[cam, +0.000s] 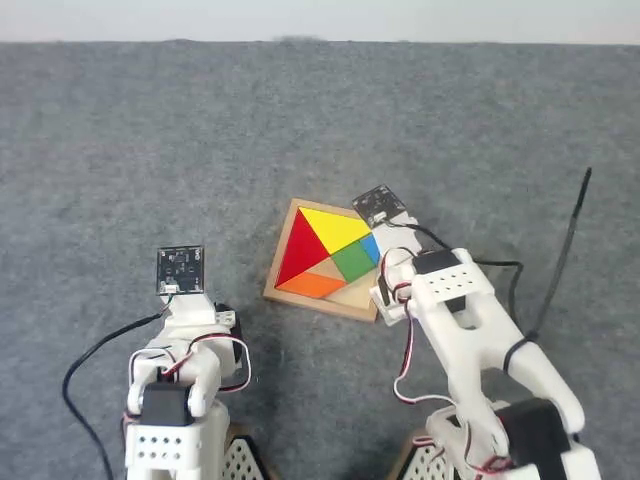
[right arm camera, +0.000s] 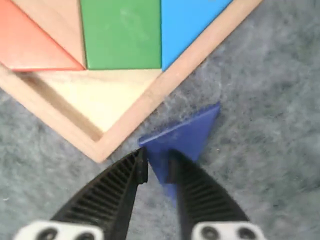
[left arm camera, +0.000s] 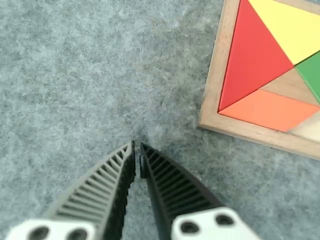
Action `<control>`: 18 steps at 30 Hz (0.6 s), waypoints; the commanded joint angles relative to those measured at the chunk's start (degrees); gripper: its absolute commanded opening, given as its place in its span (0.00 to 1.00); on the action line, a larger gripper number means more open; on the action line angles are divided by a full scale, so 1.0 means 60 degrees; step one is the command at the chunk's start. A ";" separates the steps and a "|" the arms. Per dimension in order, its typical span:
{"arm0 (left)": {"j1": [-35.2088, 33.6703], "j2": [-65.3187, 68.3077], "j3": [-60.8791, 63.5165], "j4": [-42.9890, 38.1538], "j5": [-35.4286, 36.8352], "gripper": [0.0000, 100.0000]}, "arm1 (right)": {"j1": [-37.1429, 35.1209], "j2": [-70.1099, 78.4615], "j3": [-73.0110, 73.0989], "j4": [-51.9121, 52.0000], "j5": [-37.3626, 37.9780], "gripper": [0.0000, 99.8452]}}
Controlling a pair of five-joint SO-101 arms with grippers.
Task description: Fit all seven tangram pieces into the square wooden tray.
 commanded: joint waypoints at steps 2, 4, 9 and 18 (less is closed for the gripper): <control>-0.0059 -0.0190 -0.0125 0.0044 -0.0147 0.01 | 0.0066 0.0271 -0.0308 -0.0256 -0.0249 0.16; -0.0059 -0.0190 -0.0125 0.0044 -0.0147 0.01 | 0.0198 0.0271 -0.0308 -0.0256 -0.0205 0.13; -0.0059 -0.0190 -0.0125 0.0044 -0.0147 0.01 | 0.1810 0.0271 -0.0484 -0.0432 -0.0249 0.07; -0.0059 -0.0190 -0.0125 0.0044 -0.0147 0.01 | 0.2381 -0.0125 -0.0571 -0.0168 -0.0733 0.07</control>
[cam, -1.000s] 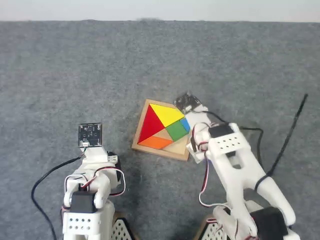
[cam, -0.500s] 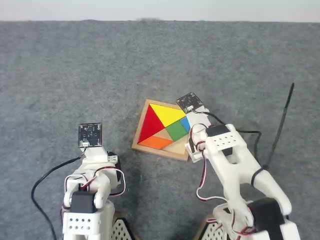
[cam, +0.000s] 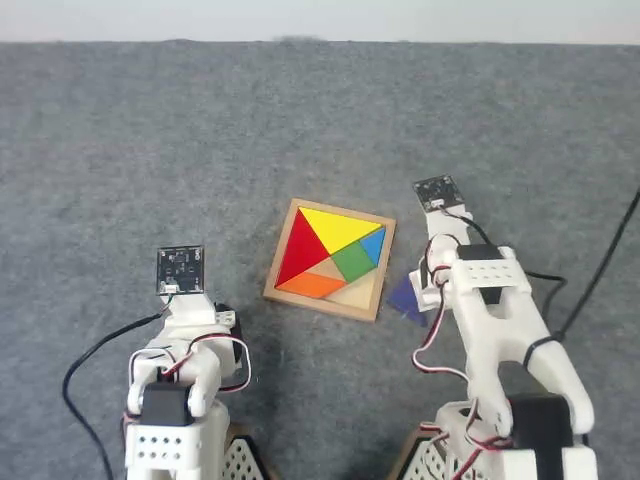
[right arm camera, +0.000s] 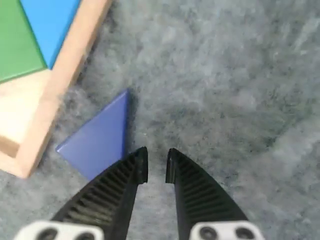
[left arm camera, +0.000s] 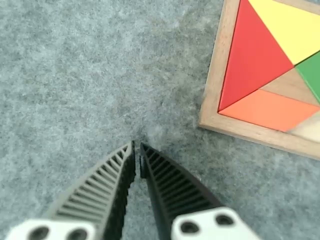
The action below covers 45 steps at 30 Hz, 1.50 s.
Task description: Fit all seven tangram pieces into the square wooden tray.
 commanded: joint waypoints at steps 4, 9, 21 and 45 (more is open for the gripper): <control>-0.0059 -0.0190 -0.0125 0.0044 -0.0147 0.01 | -0.0447 -0.1985 -0.0645 0.1223 -0.0571 0.07; -0.0059 -0.0190 -0.0125 0.0044 -0.0147 0.01 | -0.1824 -0.4183 0.0630 0.1560 0.0733 0.01; -0.0059 -0.0190 -0.0125 0.0044 -0.0147 0.01 | -0.2601 -0.2381 0.1333 0.0945 0.1905 0.01; -0.0059 -0.0190 -0.0125 0.0044 -0.0147 0.01 | 0.0813 0.2762 -0.5407 0.0916 0.0659 0.01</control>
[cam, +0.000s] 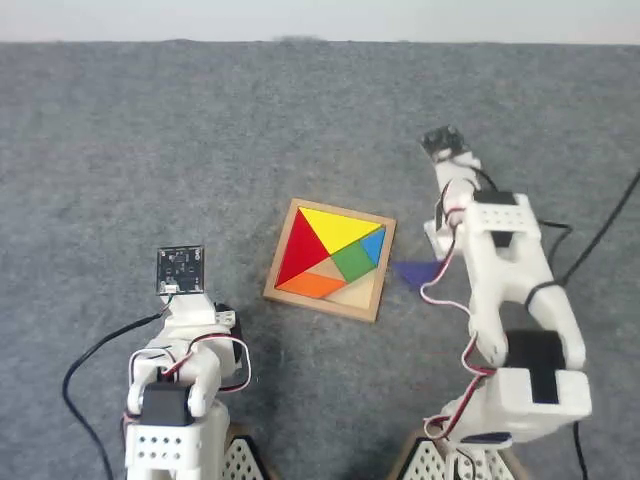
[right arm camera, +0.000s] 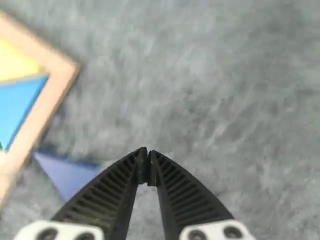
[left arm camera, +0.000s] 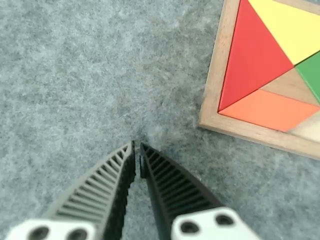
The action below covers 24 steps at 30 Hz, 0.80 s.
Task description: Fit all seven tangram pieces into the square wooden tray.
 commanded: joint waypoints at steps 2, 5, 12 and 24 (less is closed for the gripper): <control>-0.0059 -0.0190 -0.0125 0.0044 -0.0147 0.01 | -0.0183 -0.0667 -0.0615 0.0359 -0.1245 0.01; -0.0059 -0.0190 -0.0125 0.0044 -0.0147 0.01 | -0.0842 -0.0960 0.0103 -0.0505 -0.1875 0.01; -0.0059 -0.0190 -0.0125 0.0044 -0.0147 0.01 | -0.2132 0.0256 0.0278 -0.1121 -0.2081 0.01; -0.0059 -0.0190 -0.0125 0.0044 -0.0147 0.01 | -0.2161 0.0886 0.0088 -0.0256 -0.2051 0.01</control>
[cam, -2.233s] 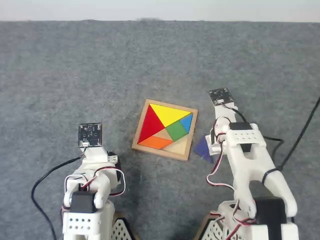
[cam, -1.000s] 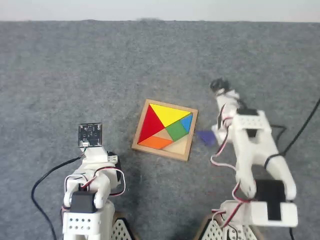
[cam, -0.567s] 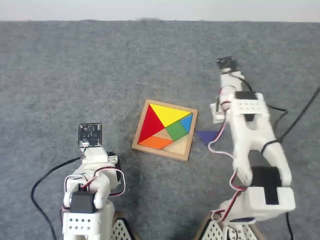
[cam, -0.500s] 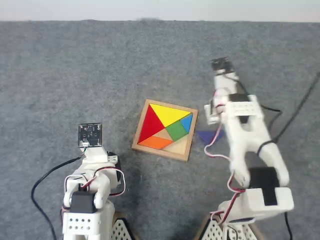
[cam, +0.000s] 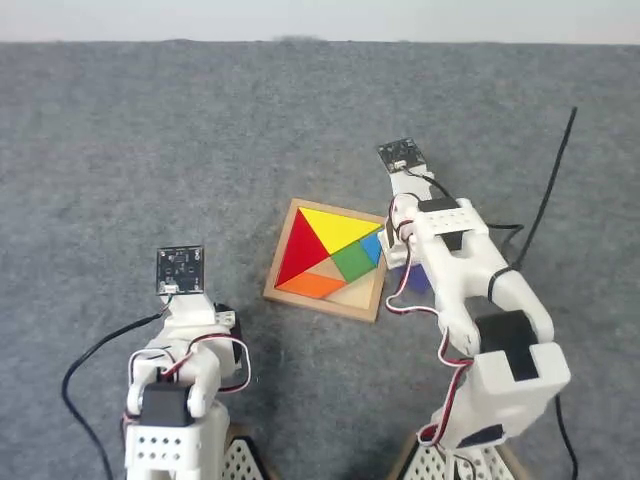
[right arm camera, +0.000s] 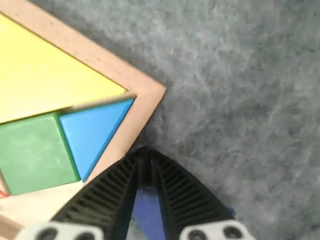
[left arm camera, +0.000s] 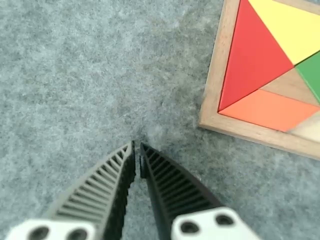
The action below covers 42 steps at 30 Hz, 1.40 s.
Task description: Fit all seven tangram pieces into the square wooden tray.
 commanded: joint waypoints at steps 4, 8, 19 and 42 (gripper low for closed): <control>-0.0059 -0.0190 -0.0125 0.0044 -0.0147 0.01 | -0.0110 -0.0593 0.0176 0.0945 -0.0044 0.01; -0.0059 -0.0190 -0.0125 0.0044 -0.0147 0.01 | -0.0359 -0.1780 0.1582 0.0901 0.0835 0.01; -0.0059 -0.0190 -0.0125 0.0044 -0.0147 0.01 | -0.0022 -0.6469 0.5084 0.1136 0.1817 0.01; -0.0059 -0.0190 -0.0125 0.0044 -0.0147 0.01 | 0.1018 -0.4930 0.3927 0.0593 0.0571 0.14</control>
